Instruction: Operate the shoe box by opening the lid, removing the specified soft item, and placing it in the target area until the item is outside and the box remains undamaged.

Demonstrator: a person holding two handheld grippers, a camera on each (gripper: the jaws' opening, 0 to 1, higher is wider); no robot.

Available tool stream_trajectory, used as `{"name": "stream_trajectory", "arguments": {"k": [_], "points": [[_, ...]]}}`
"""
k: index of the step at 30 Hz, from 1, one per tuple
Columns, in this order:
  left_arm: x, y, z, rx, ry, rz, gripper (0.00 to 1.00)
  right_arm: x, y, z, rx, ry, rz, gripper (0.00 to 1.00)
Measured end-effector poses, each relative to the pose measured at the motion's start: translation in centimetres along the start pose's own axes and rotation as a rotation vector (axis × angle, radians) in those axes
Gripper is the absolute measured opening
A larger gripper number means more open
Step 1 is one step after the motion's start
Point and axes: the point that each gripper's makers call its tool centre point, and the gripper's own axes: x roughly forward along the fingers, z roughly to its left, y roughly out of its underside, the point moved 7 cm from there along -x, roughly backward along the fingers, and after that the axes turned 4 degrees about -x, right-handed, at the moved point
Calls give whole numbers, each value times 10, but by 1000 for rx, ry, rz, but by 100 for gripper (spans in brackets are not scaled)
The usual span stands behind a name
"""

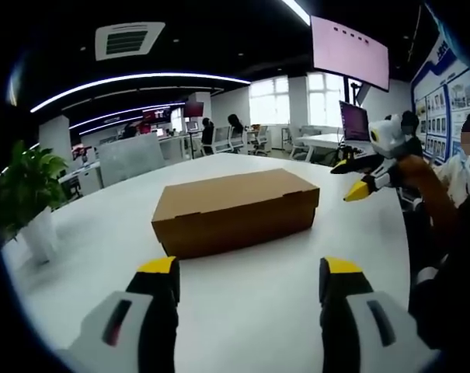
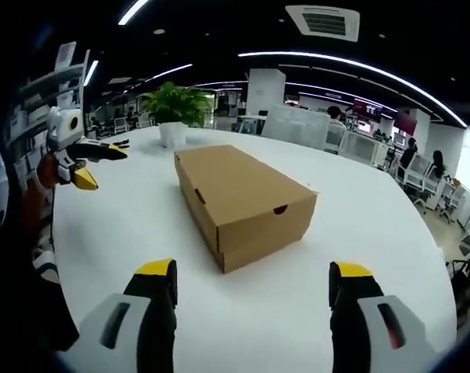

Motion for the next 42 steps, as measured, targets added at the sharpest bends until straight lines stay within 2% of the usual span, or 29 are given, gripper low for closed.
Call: {"name": "stream_trajectory", "arguments": {"k": [11, 20, 30, 42], "points": [[0, 1, -1, -4, 5, -1, 75, 1, -2, -1, 3, 6, -14, 84], [-2, 2, 0, -5, 1, 1, 75, 7, -6, -10, 61, 11, -44, 83], [-3, 2, 0, -3, 4, -2, 75, 13, -9, -13, 84, 8, -55, 82], [-3, 2, 1, 5, 0, -1, 73, 15, -14, -18, 78, 14, -67, 82]]}}
